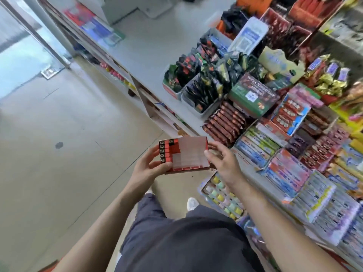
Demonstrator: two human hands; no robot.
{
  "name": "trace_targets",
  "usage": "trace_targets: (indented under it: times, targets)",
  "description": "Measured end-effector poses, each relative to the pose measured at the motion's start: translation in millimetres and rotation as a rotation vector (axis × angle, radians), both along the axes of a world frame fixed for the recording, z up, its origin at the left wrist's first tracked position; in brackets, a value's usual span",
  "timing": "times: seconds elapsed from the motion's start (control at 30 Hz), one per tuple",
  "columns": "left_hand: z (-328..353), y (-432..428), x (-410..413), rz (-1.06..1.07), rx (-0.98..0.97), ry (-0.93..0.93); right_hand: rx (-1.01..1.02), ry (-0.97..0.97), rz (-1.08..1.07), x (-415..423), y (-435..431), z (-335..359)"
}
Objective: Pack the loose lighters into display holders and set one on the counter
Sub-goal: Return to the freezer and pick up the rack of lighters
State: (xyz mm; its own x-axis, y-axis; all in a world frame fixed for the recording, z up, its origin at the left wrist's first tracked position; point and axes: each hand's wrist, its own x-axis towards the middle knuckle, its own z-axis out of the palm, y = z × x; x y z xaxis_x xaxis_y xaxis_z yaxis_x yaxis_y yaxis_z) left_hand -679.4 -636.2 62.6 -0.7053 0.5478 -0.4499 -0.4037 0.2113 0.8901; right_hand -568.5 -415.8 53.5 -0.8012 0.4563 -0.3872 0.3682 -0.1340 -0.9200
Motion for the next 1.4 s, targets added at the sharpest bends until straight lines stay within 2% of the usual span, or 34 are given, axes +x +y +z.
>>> trace_targets:
  times: [0.1, 0.33, 0.57, 0.97, 1.1, 1.27, 1.4]
  targets:
    - [-11, -2, -65, -0.061, 0.043, -0.029, 0.066, -0.013, -0.043, -50, -3, -2]
    - [-5, 17, -204, -0.278, 0.075, 0.061, 0.142, -0.034, -0.270, -145, -22, 13]
    - [8, 92, -293, -0.447, 0.129, 0.075, 0.296, -0.007, -0.409, -200, 13, 41]
    - [41, 311, -337, -0.589, 0.246, 0.246, 0.519, -0.026, -0.682, -232, 177, 79]
    - [55, 373, -342, -0.597, 0.248, 0.278, 0.507, -0.029, -0.727, -238, 226, 85]
    - [73, 455, -369, -0.720, 0.242, 0.367, 0.533, -0.090, -0.800, -256, 293, 96]
    - [95, 521, -395, -0.797, 0.250, 0.484, 0.553, -0.142, -0.772, -277, 345, 110]
